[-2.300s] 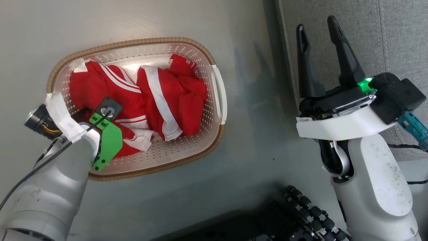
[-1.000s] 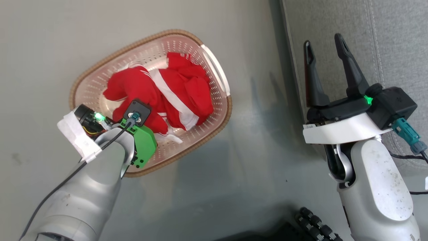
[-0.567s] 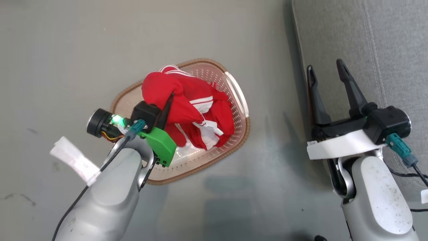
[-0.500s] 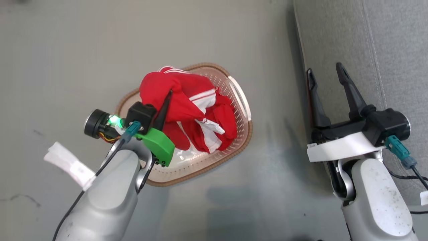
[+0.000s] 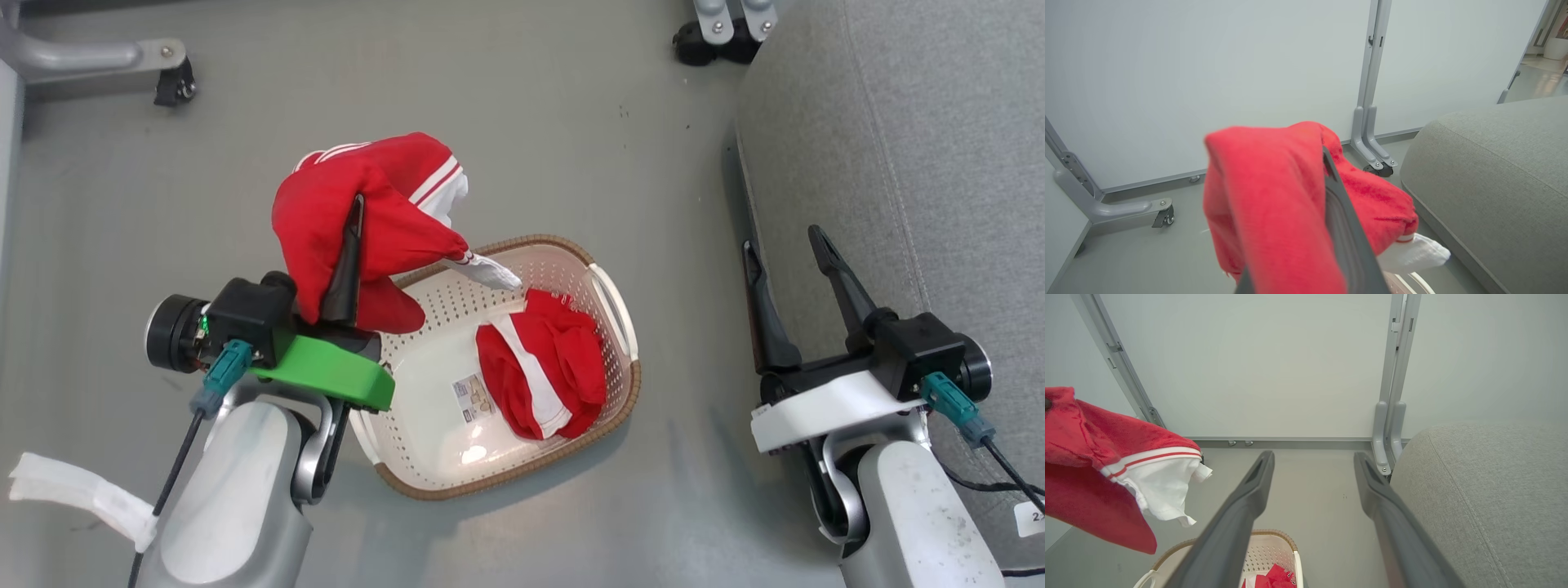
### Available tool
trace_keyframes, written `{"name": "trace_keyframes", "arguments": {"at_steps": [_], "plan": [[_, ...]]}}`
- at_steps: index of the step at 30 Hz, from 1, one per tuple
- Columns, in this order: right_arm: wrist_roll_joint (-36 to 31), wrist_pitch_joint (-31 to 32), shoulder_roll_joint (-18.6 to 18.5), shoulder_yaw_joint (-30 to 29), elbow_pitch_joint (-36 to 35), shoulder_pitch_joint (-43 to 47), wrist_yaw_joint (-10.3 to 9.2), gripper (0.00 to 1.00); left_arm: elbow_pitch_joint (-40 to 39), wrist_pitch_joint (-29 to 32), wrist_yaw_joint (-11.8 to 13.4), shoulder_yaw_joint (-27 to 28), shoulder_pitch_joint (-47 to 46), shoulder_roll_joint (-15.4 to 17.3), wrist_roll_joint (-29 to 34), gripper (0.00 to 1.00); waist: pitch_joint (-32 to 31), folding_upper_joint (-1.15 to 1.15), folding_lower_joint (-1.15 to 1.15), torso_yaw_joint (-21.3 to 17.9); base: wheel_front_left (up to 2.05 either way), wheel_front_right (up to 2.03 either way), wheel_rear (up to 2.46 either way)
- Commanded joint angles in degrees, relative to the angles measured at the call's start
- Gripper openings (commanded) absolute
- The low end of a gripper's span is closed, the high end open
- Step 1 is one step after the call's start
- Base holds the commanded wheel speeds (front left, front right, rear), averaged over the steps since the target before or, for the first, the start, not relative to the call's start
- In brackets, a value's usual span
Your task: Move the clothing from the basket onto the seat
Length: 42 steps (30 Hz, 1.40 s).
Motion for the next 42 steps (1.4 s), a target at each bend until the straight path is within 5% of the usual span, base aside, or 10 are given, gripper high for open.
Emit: {"name": "trace_keyframes", "arguments": {"at_steps": [1, 20, 42], "plan": [[-0.4, 0.4, -0.1, 0.0, -0.2, 1.3, 0.00, 1.00, -1.4, -0.2, -0.1, 0.6, 1.5, -0.1, -0.2, 0.00, -4.1, 0.00, 0.00, 0.9, 0.00, 0.00, 0.00], [0.9, 5.1, -0.1, 1.6, -3.3, 10.7, 0.00, 1.00, -17.3, 2.3, -1.2, 0.0, 12.0, 0.5, -2.3, 0.00, -17.4, 0.00, 0.00, -0.7, 0.00, 0.00, 0.00], [2.4, 7.7, -0.1, 3.0, -6.0, 14.5, 0.00, 1.00, -23.8, 5.7, 0.4, -1.3, 17.7, 1.5, -4.1, 0.00, -20.0, 0.00, 0.00, -0.6, 0.00, 0.00, 0.00]]}}
